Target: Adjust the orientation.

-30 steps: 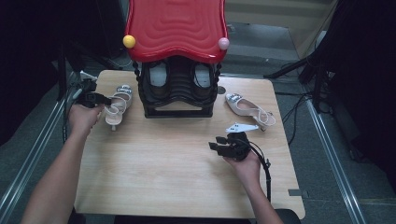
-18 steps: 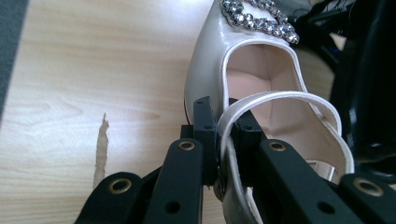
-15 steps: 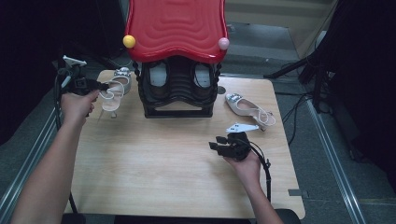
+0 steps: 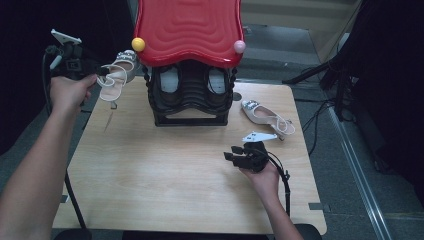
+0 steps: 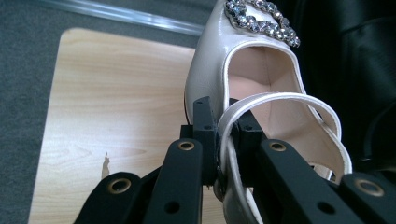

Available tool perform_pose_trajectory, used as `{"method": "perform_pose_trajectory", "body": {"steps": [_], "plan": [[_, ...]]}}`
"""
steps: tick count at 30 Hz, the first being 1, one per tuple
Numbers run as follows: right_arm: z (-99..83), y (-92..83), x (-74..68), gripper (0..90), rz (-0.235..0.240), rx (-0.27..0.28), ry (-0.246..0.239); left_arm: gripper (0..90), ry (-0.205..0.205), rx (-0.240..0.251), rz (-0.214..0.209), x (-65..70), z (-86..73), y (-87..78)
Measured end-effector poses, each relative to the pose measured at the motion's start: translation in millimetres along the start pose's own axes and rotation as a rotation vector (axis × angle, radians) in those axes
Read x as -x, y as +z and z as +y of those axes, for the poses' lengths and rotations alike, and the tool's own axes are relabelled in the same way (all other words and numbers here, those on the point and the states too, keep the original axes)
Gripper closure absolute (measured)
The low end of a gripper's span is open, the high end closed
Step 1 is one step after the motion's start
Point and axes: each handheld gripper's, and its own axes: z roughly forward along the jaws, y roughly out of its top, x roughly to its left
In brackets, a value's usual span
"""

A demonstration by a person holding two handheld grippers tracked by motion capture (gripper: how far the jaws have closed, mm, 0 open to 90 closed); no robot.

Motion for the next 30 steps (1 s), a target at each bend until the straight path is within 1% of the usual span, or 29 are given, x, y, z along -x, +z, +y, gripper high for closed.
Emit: {"method": "perform_pose_trajectory", "body": {"steps": [1, 5, 9, 11, 12, 17, 18, 20, 22, 24, 25, 28, 30], "plan": [[0.0, 0.0, 0.0, 58.1, 0.000, 0.000, 0.000, 83.8, 0.003, 0.004, 0.002, 2.4, 3.1, -3.3], [0.0, 0.1, 0.1, 58.0, 0.000, 0.000, -0.001, 83.8, 0.005, 0.018, -0.013, 10.8, 14.4, -16.5], [0.0, -0.1, 0.2, 58.1, 0.000, -0.001, 0.001, 83.7, 0.025, 0.038, -0.007, 19.6, 25.7, -29.9], [-0.1, 0.0, 0.1, 58.1, 0.000, 0.000, 0.000, 83.7, 0.024, 0.045, -0.014, 23.6, 31.2, -36.9], [0.0, -0.1, 0.1, 58.1, 0.000, -0.001, 0.001, 83.7, 0.037, 0.040, -0.017, 25.0, 33.9, -41.0], [-0.2, 0.2, 0.1, 58.1, 0.000, 0.000, 0.002, 83.7, 0.034, 0.060, -0.028, 33.9, 46.1, -58.6], [-0.2, 0.4, 0.1, 58.1, 0.000, -0.002, 0.001, 83.7, 0.030, 0.062, -0.028, 36.7, 48.7, -62.1], [-0.2, 0.7, -0.3, 58.1, 0.000, -0.002, 0.001, 83.7, 0.037, 0.064, -0.031, 42.3, 54.1, -69.9], [-0.2, 0.4, -0.4, 58.1, -0.001, -0.004, 0.000, 83.7, 0.043, 0.082, -0.029, 49.7, 59.8, -77.8], [-0.2, 0.9, 0.1, 58.1, 0.001, -0.003, 0.002, 83.7, 0.058, 0.086, -0.030, 56.8, 65.6, -86.1], [-0.3, 0.9, 0.1, 58.1, 0.000, -0.004, 0.002, 83.7, 0.056, 0.087, -0.035, 60.1, 68.6, -89.8], [-0.3, 0.4, 0.0, 58.0, -0.001, -0.003, 0.000, 83.7, 0.070, 0.094, -0.039, 70.6, 76.1, -100.4], [-0.2, 0.2, 0.2, 58.0, -0.002, -0.002, 0.001, 83.6, 0.074, 0.102, -0.053, 77.1, 80.4, -107.4]]}}
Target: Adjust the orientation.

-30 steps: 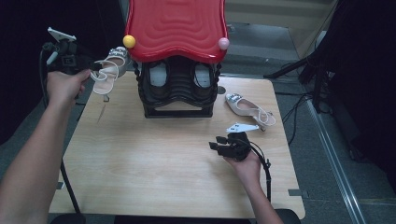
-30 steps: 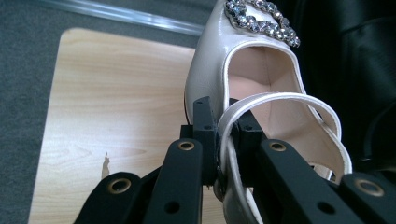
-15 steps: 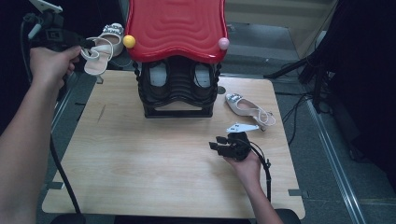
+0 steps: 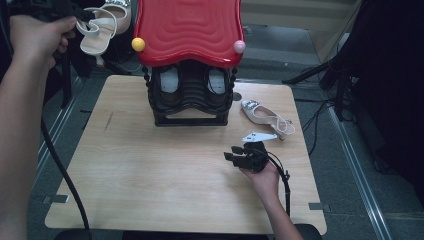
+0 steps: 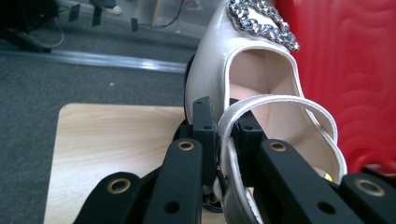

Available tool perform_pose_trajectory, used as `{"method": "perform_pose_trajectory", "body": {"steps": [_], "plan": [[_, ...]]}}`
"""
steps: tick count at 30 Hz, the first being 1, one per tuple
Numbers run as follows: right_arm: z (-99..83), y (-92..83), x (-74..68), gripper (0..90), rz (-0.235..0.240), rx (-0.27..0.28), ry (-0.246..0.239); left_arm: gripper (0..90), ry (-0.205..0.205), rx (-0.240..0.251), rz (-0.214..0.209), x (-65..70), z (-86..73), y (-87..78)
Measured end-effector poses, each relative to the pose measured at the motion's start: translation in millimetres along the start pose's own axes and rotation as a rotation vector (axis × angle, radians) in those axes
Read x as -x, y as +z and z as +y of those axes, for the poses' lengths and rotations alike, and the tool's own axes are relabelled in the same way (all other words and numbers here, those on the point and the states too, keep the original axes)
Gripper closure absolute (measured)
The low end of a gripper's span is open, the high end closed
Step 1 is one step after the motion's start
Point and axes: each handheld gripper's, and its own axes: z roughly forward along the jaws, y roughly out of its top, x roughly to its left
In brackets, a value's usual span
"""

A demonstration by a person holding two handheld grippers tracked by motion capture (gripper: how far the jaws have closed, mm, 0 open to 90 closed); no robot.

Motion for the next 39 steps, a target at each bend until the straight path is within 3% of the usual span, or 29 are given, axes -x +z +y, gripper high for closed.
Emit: {"method": "perform_pose_trajectory", "body": {"steps": [4, 9, 25, 32, 39], "plan": [[-0.1, 0.2, -0.3, 58.1, 0.000, -0.002, -0.001, 83.7, 0.017, 0.018, -0.009, 14.3, 8.7, -9.7], [-0.1, 0.7, -0.6, 58.0, 0.000, -0.004, -0.002, 83.6, 0.037, 0.022, -0.031, 35.3, 15.2, -7.5], [-4.2, -4.6, -0.4, 58.0, -0.004, 0.006, 0.002, 83.4, 0.095, 0.002, -0.110, 97.4, 22.8, 39.8], [-8.2, -8.0, -0.9, 58.1, -0.012, 0.005, 0.010, 83.2, 0.103, 0.022, -0.123, 110.4, 18.3, 62.5], [-10.9, -10.7, -1.1, 58.1, -0.019, 0.007, 0.014, 83.1, 0.108, 0.040, -0.116, 110.0, 11.1, 78.8]]}}
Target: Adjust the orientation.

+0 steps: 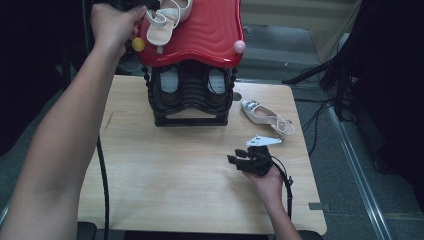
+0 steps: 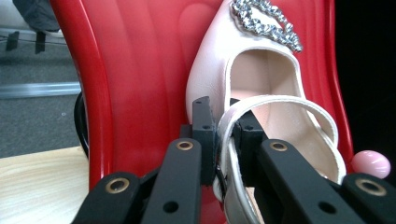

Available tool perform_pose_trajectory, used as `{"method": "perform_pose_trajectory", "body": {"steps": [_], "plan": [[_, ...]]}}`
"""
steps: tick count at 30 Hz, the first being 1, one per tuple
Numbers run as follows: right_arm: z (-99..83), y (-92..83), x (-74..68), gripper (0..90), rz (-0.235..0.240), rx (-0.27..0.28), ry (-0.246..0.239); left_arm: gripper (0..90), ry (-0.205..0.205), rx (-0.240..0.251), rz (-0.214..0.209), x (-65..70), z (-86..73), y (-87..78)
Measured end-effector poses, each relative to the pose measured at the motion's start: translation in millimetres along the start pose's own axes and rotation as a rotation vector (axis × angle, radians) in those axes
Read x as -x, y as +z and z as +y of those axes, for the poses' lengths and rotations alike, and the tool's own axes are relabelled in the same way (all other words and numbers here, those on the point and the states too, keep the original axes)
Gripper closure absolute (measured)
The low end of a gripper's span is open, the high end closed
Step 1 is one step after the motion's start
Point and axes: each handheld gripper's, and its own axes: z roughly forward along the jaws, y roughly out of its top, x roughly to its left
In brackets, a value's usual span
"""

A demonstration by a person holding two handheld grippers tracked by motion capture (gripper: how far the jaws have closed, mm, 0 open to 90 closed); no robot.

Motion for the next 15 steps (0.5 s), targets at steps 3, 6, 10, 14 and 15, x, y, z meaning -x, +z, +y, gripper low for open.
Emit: {"method": "perform_pose_trajectory", "body": {"steps": [3, 6, 10, 14, 15], "plan": [[-0.6, -0.1, 0.2, 58.1, -0.001, -0.003, 0.003, 82.5, -0.013, 0.008, -0.005, -3.3, -4.3, 2.1], [-0.6, 0.4, -0.2, 58.1, 0.000, -0.003, 0.003, 81.4, 0.005, 0.011, -0.004, -4.4, -8.9, 2.5], [-0.4, 1.8, -1.0, 58.1, -0.001, -0.006, -0.008, 80.7, 0.023, 0.016, 0.012, -2.2, -11.0, 1.3], [-0.5, 1.3, -0.6, 58.1, -0.003, -0.004, -0.008, 78.3, 0.033, 0.016, 0.015, -0.7, -11.7, 1.1], [-0.6, 0.9, -0.6, 58.2, -0.004, -0.009, 0.001, 77.4, 0.026, 0.010, 0.006, -1.3, -11.1, 0.9]]}}
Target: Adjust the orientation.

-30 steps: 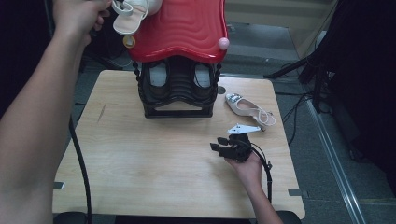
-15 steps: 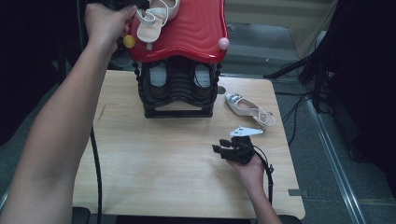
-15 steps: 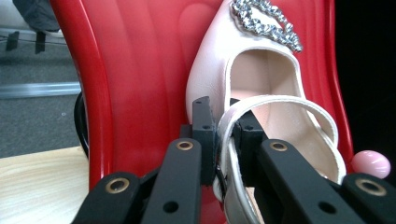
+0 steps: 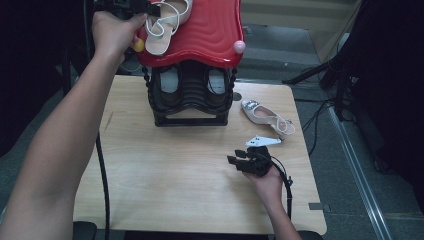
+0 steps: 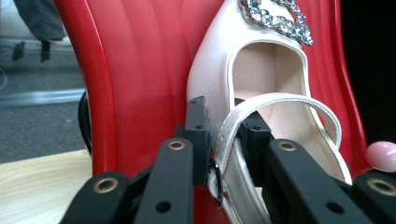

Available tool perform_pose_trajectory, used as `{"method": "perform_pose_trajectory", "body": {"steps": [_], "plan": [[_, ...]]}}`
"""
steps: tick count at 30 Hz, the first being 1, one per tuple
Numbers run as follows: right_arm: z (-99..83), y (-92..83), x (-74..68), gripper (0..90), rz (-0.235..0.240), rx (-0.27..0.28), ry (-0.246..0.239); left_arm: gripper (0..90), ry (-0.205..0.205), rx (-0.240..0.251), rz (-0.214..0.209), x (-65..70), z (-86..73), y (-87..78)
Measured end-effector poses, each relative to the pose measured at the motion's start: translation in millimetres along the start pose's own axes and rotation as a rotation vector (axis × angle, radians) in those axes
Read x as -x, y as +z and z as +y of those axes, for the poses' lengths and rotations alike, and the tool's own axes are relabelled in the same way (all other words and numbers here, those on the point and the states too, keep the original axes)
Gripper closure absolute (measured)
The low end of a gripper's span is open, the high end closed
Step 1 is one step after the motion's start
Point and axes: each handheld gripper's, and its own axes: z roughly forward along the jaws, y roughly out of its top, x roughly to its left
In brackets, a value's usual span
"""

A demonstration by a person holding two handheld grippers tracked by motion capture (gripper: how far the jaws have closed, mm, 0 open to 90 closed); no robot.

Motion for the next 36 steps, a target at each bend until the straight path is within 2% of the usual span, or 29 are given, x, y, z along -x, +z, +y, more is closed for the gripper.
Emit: {"method": "perform_pose_trajectory", "body": {"steps": [3, 5, 10, 13, 14, 17, 18, 22, 26, 32, 36], "plan": [[0.0, -0.1, 0.3, 58.1, 0.001, 0.002, -0.001, 73.7, 0.000, -0.025, -0.022, -1.8, 2.1, -1.7], [0.1, -0.4, 0.1, 58.1, 0.000, 0.003, -0.004, 69.7, -0.015, -0.023, -0.039, -1.7, 3.5, -3.2], [0.2, -0.6, 1.4, 58.2, 0.000, 0.006, -0.004, 62.6, -0.002, -0.026, -0.057, -3.5, 8.8, -15.3], [0.3, -0.8, 1.4, 58.1, -0.002, 0.005, -0.005, 59.1, 0.016, -0.026, -0.051, -3.5, 9.8, -23.5], [0.3, -0.9, 1.6, 58.1, -0.004, 0.005, -0.005, 59.9, 0.021, -0.012, -0.040, -3.8, 9.8, -27.3], [0.6, -1.1, 2.5, 58.1, -0.007, 0.007, -0.005, 59.4, 0.001, 0.010, -0.069, -8.7, 12.0, -37.6], [0.8, -1.6, 2.9, 58.1, -0.008, 0.007, -0.004, 59.6, 0.004, 0.012, -0.052, -9.2, 12.5, -40.2], [1.1, -2.5, 3.6, 58.1, -0.012, 0.008, 0.001, 59.5, 0.020, -0.003, -0.033, -15.0, 12.1, -46.7], [1.7, -2.6, 4.8, 58.1, -0.009, 0.012, -0.001, 58.8, 0.041, -0.029, -0.020, -21.5, 7.2, -49.2], [2.5, -2.3, 5.4, 58.0, -0.007, 0.015, 0.001, 57.8, 0.027, -0.028, -0.025, -36.8, -4.0, -53.4], [4.2, -1.3, 5.2, 58.0, -0.003, 0.021, -0.005, 57.2, 0.040, -0.045, -0.022, -47.2, -17.0, -53.6]]}}
